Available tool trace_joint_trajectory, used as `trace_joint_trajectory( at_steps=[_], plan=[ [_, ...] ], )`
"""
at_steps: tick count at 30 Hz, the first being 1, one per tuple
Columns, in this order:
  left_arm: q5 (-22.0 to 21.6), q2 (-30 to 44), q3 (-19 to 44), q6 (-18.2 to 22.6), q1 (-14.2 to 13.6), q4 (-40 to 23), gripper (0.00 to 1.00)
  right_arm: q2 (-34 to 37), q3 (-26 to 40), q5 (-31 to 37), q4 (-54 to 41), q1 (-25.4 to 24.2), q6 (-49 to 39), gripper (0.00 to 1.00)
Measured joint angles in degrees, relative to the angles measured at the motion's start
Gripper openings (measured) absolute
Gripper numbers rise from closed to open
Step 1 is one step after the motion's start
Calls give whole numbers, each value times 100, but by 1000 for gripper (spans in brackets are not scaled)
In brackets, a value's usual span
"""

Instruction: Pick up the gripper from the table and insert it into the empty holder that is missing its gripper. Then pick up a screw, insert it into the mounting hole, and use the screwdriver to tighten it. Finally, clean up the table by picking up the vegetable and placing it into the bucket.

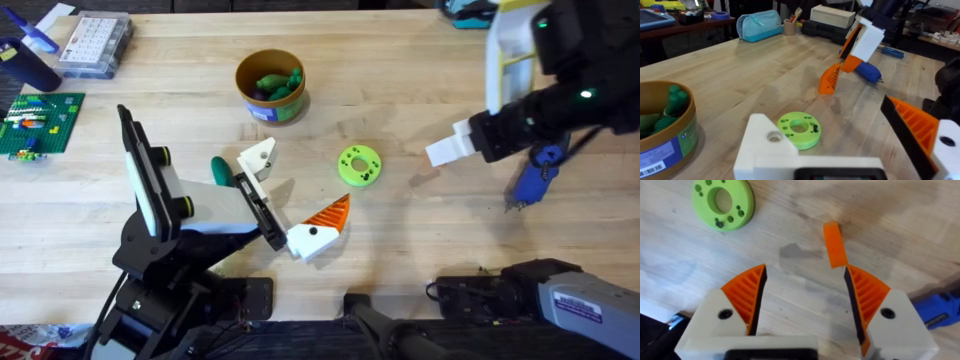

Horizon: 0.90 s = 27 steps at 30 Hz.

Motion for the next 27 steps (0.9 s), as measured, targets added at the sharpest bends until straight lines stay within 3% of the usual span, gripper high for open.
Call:
trace_joint_trajectory(
  at_steps=[5,13,27],
  plan=[
    [2,21,18,-11,-2,-1,992,199,98,12,-51,19,-30,896],
    [-4,21,18,-13,-2,0,992,247,853,13,-25,6,-30,896],
    [-94,21,18,-13,-2,-2,992,708,703,454,-256,-22,-60,896]
  ],
)
